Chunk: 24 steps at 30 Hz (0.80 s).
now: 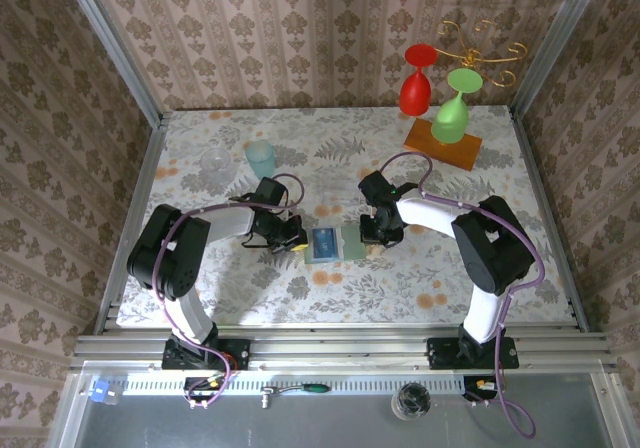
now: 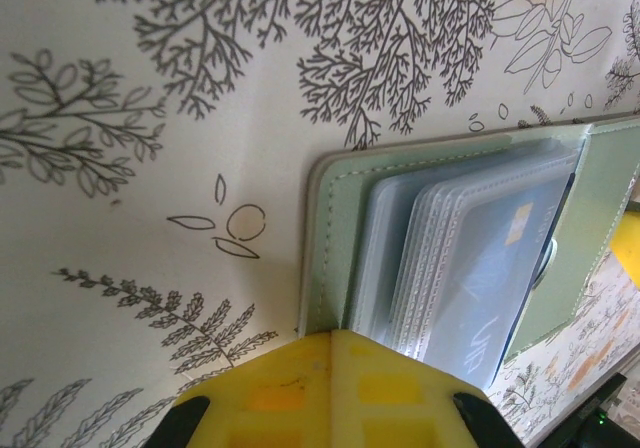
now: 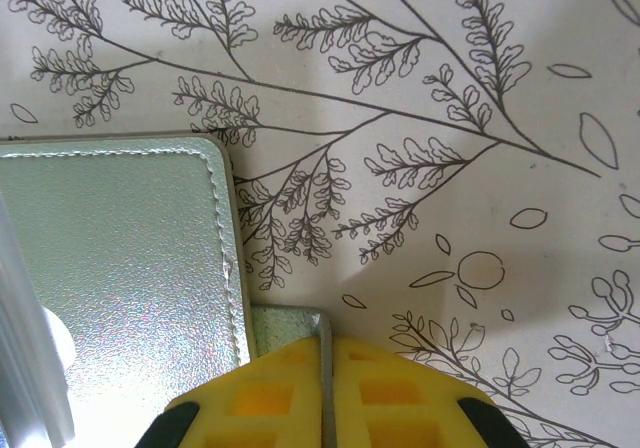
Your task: Take the credit cards out of the card holder
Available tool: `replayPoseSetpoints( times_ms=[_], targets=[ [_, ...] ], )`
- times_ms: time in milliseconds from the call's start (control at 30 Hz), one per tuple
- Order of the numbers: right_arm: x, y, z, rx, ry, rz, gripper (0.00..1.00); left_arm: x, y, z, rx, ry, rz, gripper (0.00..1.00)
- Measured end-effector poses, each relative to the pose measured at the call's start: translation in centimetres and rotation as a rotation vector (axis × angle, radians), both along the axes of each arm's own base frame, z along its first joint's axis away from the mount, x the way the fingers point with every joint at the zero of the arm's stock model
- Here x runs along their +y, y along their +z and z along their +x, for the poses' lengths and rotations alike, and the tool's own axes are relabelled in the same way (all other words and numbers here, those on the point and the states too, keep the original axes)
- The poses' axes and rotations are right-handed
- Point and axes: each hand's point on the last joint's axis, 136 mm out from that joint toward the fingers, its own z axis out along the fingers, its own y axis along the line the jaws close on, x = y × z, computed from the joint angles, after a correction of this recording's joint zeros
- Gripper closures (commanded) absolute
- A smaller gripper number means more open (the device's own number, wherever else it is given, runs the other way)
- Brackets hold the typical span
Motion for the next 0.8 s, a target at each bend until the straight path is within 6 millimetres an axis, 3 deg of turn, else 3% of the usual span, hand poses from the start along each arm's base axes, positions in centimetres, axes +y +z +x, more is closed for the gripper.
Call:
replayPoseSetpoints(
  times_ms=[200,500,800],
  targets=[
    [-0.4,0.1,0.0,-0.007,0.006,-0.023,0.85,0.0,0.0,0.0,0.000,0.000,-0.001,1.00],
    [-2.8,0.1,-0.2,0.004,-0.022,-0.104,0.75,0.0,0.0,0.0,0.000,0.000,-0.001,1.00],
    [-3.6,0.0,-0.4,0.009,-0.030,-0.127,0.72,-0.1,0.1,0.0,0.001,-0.001,-0.005,1.00]
  ],
)
